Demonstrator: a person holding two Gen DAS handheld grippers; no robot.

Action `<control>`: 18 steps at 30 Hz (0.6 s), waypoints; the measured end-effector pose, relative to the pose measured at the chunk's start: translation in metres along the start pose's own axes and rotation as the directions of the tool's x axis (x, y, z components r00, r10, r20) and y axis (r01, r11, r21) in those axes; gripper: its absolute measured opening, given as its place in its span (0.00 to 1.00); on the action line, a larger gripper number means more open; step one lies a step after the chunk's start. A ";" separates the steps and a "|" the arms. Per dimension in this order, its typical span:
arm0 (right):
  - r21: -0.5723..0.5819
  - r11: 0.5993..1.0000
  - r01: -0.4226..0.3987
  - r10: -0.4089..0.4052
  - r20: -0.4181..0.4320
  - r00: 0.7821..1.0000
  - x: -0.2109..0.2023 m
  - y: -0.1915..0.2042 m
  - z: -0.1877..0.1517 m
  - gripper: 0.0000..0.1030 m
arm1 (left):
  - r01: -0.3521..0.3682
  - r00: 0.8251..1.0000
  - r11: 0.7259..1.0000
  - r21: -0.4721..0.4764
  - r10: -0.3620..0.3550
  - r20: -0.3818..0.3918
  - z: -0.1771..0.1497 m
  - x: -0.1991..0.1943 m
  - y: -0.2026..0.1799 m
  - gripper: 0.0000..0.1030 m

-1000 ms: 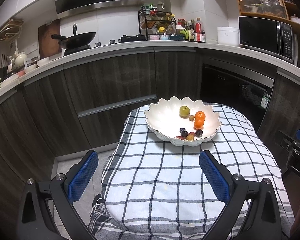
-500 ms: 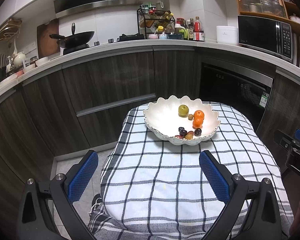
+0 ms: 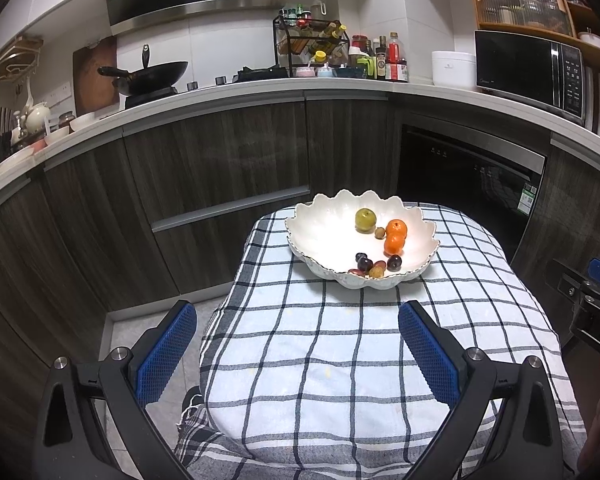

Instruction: Organize fruits

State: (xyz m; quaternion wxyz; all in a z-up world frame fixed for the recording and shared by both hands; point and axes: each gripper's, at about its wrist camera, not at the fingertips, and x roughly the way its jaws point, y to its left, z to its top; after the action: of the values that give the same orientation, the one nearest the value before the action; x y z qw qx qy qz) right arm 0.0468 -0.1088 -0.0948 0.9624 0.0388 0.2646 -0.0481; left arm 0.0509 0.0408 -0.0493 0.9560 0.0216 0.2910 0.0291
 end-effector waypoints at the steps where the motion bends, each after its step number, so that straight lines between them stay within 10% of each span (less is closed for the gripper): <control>1: 0.001 1.000 -0.001 0.001 -0.001 1.000 0.000 0.000 0.000 0.81 | 0.000 1.000 1.000 -0.001 0.000 -0.001 0.000 0.000 0.000 1.00; 18: 0.012 1.000 -0.002 0.002 -0.001 1.000 0.000 -0.001 -0.001 0.81 | 0.005 1.000 1.000 -0.002 -0.005 -0.008 -0.002 0.001 0.001 1.00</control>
State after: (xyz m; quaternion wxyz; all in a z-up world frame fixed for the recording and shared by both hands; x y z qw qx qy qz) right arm 0.0459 -0.1095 -0.0954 0.9621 0.0446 0.2645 -0.0487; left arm 0.0510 0.0418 -0.0515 0.9549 0.0199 0.2950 0.0269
